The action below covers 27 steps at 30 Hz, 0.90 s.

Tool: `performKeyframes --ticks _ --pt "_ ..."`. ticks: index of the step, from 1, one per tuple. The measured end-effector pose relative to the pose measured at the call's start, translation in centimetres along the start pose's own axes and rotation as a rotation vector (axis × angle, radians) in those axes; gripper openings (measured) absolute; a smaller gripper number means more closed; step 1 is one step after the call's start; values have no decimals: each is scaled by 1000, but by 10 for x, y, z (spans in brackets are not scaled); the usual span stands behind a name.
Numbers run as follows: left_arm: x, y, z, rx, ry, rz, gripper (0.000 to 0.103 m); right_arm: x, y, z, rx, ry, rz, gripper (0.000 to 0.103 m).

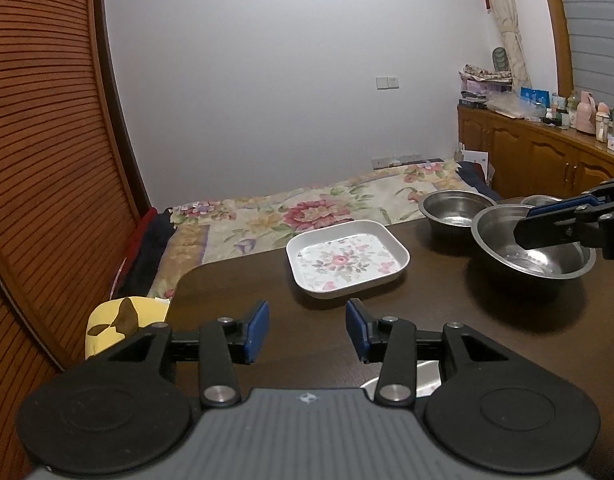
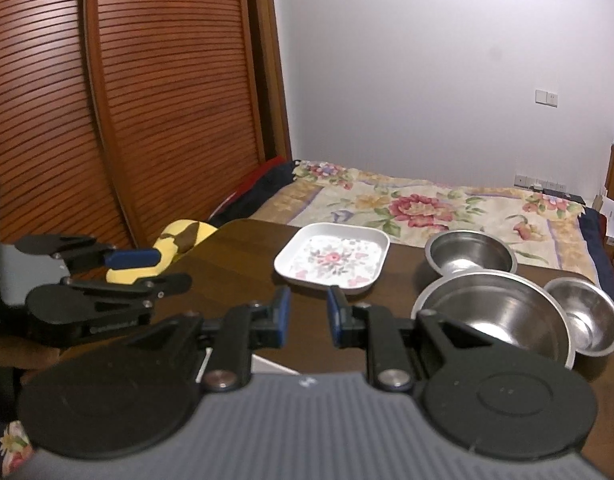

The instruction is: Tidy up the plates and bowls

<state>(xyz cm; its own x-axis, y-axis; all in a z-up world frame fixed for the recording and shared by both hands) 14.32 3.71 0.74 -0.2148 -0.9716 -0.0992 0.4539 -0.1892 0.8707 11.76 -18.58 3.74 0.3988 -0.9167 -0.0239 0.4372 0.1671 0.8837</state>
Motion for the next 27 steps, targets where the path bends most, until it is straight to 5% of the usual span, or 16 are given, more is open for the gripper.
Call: performKeyframes --ticks 27 --pt "-48 35 -92 -60 -42 94 53 37 48 -106 -161 2 -42 23"
Point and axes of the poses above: each gripper's, at about its wrist camera, not at the fingertips, and z roughly against the way its jaws point, x to its right, y to its top, the point moved 1 cm from there along -z, roughly the way its jaws point, and after that the axes turned 4 degrees about z, right-handed, at the moved point
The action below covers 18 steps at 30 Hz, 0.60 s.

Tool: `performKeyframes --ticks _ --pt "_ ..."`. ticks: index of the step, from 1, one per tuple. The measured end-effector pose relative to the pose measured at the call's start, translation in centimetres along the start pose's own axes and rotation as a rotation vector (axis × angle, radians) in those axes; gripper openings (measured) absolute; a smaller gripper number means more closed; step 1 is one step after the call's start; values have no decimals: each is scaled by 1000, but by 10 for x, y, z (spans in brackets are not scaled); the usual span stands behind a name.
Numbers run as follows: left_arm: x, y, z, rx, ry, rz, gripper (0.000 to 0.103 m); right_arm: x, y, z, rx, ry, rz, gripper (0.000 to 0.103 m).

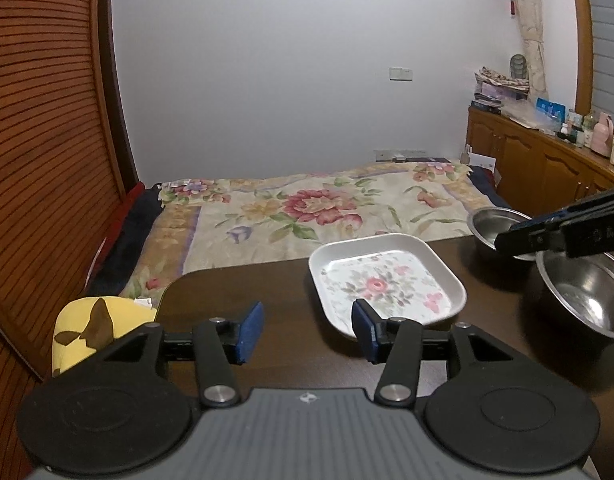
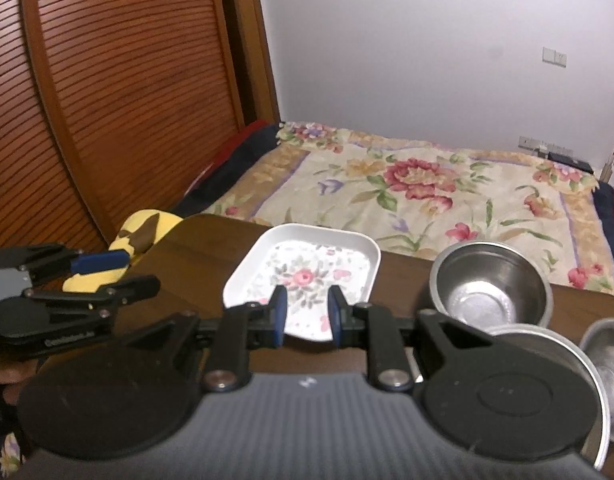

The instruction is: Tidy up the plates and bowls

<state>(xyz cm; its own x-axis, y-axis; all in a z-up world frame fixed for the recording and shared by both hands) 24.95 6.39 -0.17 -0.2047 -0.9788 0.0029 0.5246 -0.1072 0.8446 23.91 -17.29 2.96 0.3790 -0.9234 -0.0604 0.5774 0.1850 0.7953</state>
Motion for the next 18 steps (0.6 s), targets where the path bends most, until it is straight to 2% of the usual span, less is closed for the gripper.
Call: performKeyframes --ticks 6,18 --pt "-13 7 -24 -20 -15 31 59 11 6 -30 -58 0 -25 33" --pt "-20 7 -80 -85 -78 93 59 32 6 -80 -184 -22 -58 33"
Point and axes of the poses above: each gripper's, at about its wrist camera, not at the fingertips, and z roughly against the way its jaws point, x to its right, y to its top, the point moved 1 cm from there along -z, roughly the way its jaws point, and after that the axes turned 4 degrees about z, right-handed, at the moved point
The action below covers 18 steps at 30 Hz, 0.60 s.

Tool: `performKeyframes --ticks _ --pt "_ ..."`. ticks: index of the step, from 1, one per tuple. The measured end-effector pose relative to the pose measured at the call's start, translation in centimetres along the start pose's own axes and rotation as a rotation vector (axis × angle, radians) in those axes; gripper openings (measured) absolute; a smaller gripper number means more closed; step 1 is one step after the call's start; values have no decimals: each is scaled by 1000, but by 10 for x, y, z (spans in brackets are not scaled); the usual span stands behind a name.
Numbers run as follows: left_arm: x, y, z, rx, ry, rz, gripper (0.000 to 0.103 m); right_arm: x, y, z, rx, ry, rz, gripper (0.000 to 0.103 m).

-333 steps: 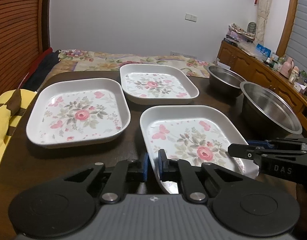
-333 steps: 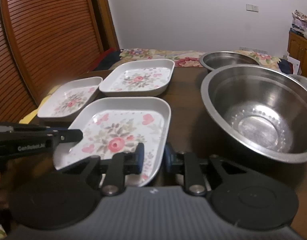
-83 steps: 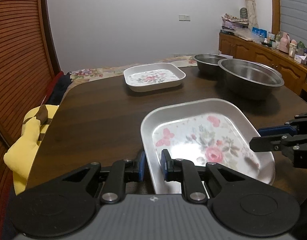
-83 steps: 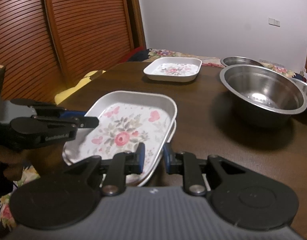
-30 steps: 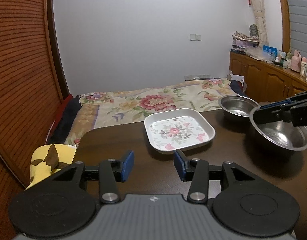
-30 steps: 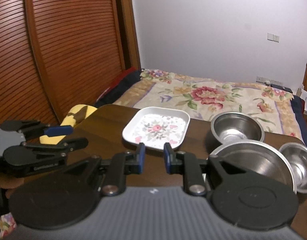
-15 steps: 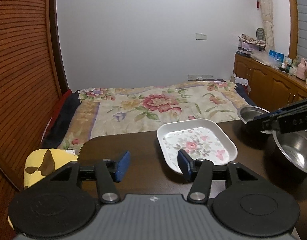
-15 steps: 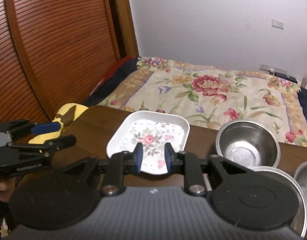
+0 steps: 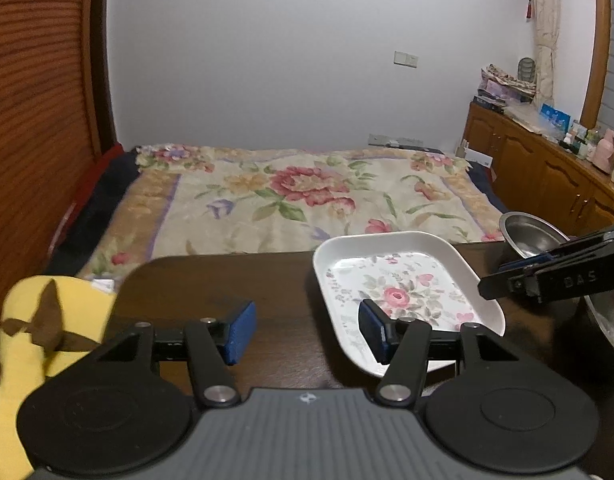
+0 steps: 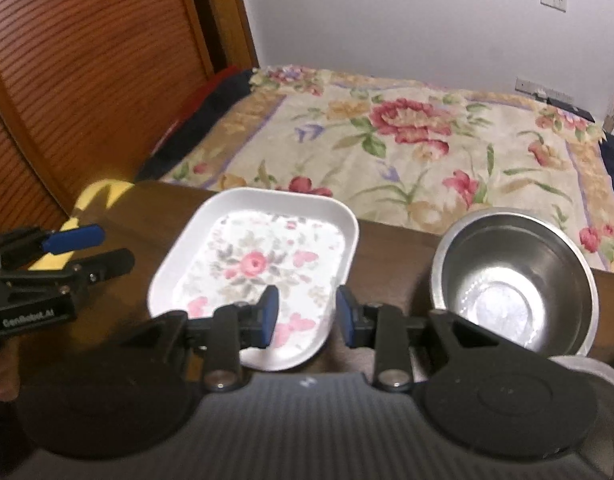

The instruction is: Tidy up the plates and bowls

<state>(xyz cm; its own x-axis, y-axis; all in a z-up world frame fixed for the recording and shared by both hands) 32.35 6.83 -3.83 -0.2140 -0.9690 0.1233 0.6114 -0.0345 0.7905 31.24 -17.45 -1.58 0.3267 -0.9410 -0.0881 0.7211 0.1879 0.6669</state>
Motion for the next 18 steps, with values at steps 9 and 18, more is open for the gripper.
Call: performKeyframes --ticks 9,18 --pt "2 -1 -30 -42 -32 20 49 14 6 -16 -48 23 -32 33" --pt "2 -1 -44 -70 -47 52 37 18 9 -27 -72 24 -32 33"
Point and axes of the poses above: each gripper's, at about its wrist camera, not at the fingertips, and z roughly against the way its jaws point, x to its right, y to its top, the point moved 1 cm from there along -z, roughly the way its jaws point, and after that the axes turned 4 degrees about z, right-handed, at the moved point
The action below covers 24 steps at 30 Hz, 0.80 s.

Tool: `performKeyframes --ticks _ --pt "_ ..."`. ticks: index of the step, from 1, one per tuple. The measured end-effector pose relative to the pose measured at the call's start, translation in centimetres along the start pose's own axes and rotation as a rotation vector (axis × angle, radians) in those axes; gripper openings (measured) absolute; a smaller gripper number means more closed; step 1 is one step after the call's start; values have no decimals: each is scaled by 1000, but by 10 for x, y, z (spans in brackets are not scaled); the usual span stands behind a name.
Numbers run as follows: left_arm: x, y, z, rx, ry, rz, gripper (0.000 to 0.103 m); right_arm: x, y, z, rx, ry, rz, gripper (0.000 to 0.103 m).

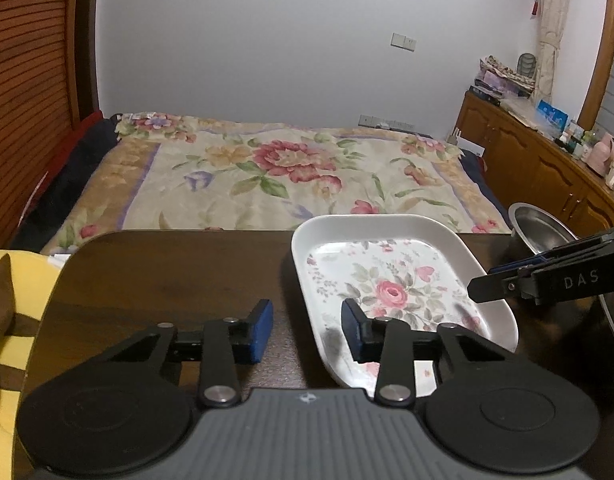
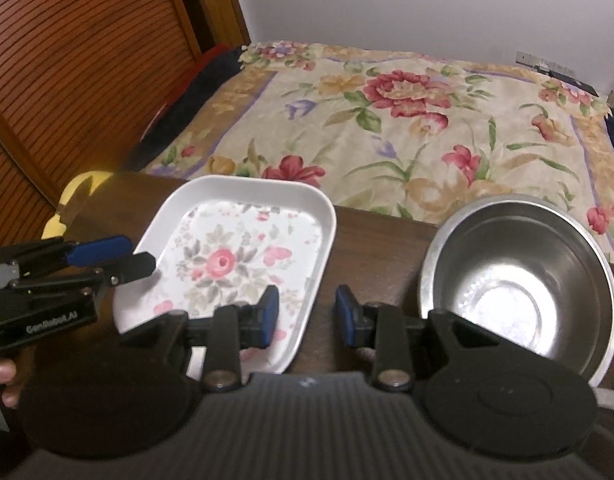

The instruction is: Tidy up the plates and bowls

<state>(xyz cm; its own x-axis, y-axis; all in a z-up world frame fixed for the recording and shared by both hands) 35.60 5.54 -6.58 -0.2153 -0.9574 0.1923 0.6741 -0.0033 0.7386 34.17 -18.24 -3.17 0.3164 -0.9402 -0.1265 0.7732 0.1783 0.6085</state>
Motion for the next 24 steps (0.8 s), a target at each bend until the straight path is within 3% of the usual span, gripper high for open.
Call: performKeyframes --ticks 12,18,24 --pt "-1 -1 -7 -13 -4 21 23 -3 0 -5 -26 9 21 32" --pt "-3 -1 -7 -10 -10 28 19 -8 0 -7 -30 2 45 24" --pt "-5 -1 -4 -19 -21 31 10 -11 0 -8 -40 9 61 22"
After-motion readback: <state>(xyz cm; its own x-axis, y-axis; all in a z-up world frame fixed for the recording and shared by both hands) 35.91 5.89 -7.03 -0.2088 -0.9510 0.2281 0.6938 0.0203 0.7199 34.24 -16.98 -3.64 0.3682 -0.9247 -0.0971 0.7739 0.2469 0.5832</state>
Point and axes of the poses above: each gripper's, at about its wrist camera, not at the fingertips, and z roughly against the way its jaws point, x to its right, y to its top, the point moved 1 cm from there along -z, roughly the way its jaws point, and after that the axes turned 4 degrees about z, right-handed, at the moved point
